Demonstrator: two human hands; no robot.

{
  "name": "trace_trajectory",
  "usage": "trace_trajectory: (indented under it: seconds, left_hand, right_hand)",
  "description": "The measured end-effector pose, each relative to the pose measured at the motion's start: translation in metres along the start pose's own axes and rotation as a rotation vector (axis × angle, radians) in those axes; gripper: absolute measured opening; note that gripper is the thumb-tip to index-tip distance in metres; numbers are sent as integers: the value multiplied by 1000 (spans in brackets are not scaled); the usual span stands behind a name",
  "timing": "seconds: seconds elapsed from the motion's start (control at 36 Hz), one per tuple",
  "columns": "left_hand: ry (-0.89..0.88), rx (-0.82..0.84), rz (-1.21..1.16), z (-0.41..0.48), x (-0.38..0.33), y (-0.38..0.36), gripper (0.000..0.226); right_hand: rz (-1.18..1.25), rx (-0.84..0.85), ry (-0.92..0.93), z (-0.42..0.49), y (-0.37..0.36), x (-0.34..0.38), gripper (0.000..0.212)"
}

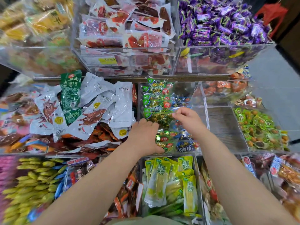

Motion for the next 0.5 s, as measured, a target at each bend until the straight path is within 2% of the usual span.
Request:
trace_trajectory:
  seconds: [0.08, 0.17, 0.22, 0.28, 0.33, 0.39, 0.44, 0.5]
  left_hand:
    - [2, 7, -7, -1, 1, -1, 72]
    - [6, 24, -24, -2, 2, -2, 76]
    - [6, 23, -32, -2, 1, -1, 76]
    - [3, 14, -27, -3, -1, 0, 73]
    - [-7, 5, -18, -3, -3, 2, 67]
    - [-31, -5, -12, -3, -7, 5, 60]
    - [-53, -6, -4, -3, -10, 8, 58]
    - [-58, -5, 8, -3, -10, 10, 57]
  right_hand:
    - [-113, -139, 166, -10, 17, 26, 37]
    - [-182, -476, 331, -32, 58, 53, 30]
    - [-252, -650, 379, -44, 78, 63, 18]
    - [-310, -707, 352, -48, 80, 62, 20]
    - [-358, -629, 279, -39, 67, 51, 28]
    - [-406, -353, 134, -19, 39, 32, 32]
    - [-272, -46, -28, -7, 10, 9, 25]
    - [-112, 83, -140, 1, 0, -6, 16]
Point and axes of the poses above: each hand's wrist, its own z-axis towards the middle knuckle, its own y-axis out of the back of the hand, x = y × z, the point moved 7 cm from there along z, towards the middle knuckle, and after that the axes turned 1 degree about y, right-handed, at the moved point
